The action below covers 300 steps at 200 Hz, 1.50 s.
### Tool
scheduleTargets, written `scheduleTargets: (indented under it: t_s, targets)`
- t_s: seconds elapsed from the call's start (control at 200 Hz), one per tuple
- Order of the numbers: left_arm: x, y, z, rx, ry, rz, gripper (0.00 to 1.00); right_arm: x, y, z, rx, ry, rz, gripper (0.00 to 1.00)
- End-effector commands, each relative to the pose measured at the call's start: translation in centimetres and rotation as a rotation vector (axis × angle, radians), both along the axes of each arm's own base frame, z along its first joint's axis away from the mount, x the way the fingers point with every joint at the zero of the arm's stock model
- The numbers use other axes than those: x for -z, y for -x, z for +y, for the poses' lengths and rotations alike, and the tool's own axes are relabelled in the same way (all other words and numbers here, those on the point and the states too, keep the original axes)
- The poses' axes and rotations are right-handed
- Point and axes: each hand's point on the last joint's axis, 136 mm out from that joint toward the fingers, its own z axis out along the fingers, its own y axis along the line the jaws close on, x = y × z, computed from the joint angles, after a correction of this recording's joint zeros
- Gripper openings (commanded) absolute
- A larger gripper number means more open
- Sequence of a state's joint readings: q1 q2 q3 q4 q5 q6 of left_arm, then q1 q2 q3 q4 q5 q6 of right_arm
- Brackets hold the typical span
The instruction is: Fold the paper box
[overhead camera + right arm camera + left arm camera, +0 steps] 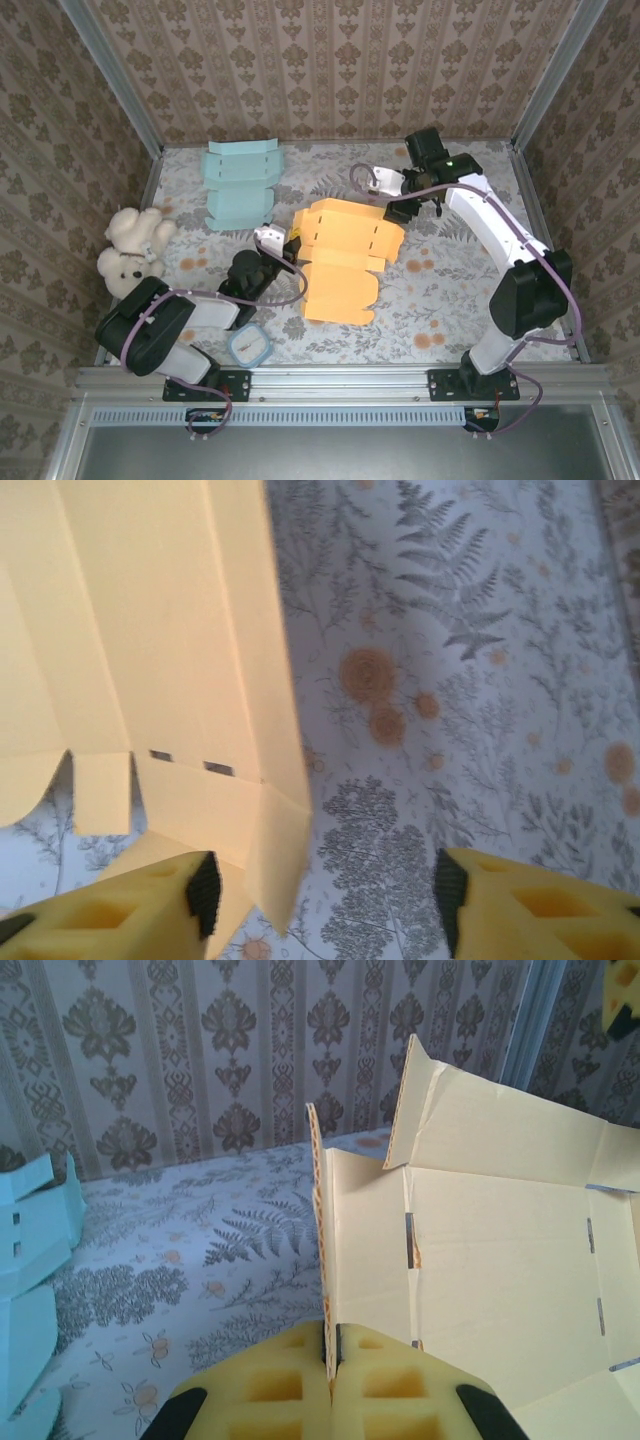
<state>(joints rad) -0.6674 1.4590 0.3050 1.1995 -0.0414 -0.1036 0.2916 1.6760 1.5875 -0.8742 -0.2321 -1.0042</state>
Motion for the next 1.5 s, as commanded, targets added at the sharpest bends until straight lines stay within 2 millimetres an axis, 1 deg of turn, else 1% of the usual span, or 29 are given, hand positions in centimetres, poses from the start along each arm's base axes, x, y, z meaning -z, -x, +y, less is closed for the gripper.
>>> scheduleTargets:
  t_s: [0.0,0.17,0.3,0.355,0.42,0.685,0.76,0.975,1.215,1.495]
  targets:
    - [-2.0,0.2,-0.3,0.015,0.023,-0.086,0.0,0.1,1.3,1.7,-0.139,-0.029,0.056,0.58]
    - [-1.8,0.3,-0.8,0.031,0.008,-0.088,0.0,0.7,1.2,3.0,-0.188,-0.047,0.098,0.53]
    - [-1.8,0.4,-1.2,0.042,0.002,-0.092,0.0,1.3,1.1,3.4,-0.211,-0.042,0.117,0.45]
    - [-1.7,0.4,-1.2,0.042,-0.002,-0.093,0.0,1.5,1.1,3.5,-0.215,-0.044,0.122,0.44]
    - [-1.7,0.4,-1.3,0.042,-0.003,-0.093,0.0,1.6,1.2,3.5,-0.22,-0.045,0.127,0.4]
    - [-1.7,0.7,-1.6,0.055,-0.004,-0.096,0.0,3.0,1.5,3.5,-0.227,-0.034,0.166,0.39]
    - [-1.8,0.8,-1.7,0.063,-0.003,-0.1,0.0,3.4,1.5,3.5,-0.227,-0.031,0.174,0.37]
    - [-1.9,1.0,-1.7,0.063,-0.002,-0.101,0.0,3.9,1.6,3.2,-0.225,-0.019,0.194,0.36]
    - [-1.9,1.0,-1.6,0.062,0.001,-0.101,0.0,4.5,1.6,3.1,-0.221,-0.008,0.199,0.29]
    - [-2.1,1.1,-1.6,0.059,0.004,-0.104,0.0,5.0,1.6,2.8,-0.214,0.004,0.201,0.29]
